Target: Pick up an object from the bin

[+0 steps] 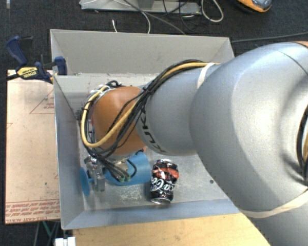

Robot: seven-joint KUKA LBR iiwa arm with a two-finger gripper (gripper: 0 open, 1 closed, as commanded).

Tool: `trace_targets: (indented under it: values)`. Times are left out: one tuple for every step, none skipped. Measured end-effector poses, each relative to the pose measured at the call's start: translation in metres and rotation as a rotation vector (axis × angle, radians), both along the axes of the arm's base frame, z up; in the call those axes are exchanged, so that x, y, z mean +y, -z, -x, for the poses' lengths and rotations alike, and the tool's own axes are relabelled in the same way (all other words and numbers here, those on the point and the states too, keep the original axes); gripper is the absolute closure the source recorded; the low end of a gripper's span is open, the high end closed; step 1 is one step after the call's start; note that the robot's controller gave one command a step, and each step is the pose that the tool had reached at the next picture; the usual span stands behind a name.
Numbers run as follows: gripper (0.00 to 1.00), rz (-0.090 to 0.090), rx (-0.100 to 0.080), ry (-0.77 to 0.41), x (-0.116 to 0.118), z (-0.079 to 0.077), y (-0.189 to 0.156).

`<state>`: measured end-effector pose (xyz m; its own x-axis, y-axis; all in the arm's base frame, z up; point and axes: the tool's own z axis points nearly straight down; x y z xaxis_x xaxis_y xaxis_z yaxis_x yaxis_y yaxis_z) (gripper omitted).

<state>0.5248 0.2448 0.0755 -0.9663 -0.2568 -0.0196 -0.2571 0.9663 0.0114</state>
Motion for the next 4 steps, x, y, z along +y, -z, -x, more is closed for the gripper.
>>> trace_targets:
  values:
    - [1.0,0.0,0.002,0.012,-0.001,0.0,-0.001]
    - [1.0,0.003,0.006,0.004,-0.001,0.011,-0.101]
    - [1.0,0.005,0.01,-0.007,-0.001,0.001,-0.145]
    - [1.0,0.003,0.007,-0.004,0.003,-0.051,-0.102]
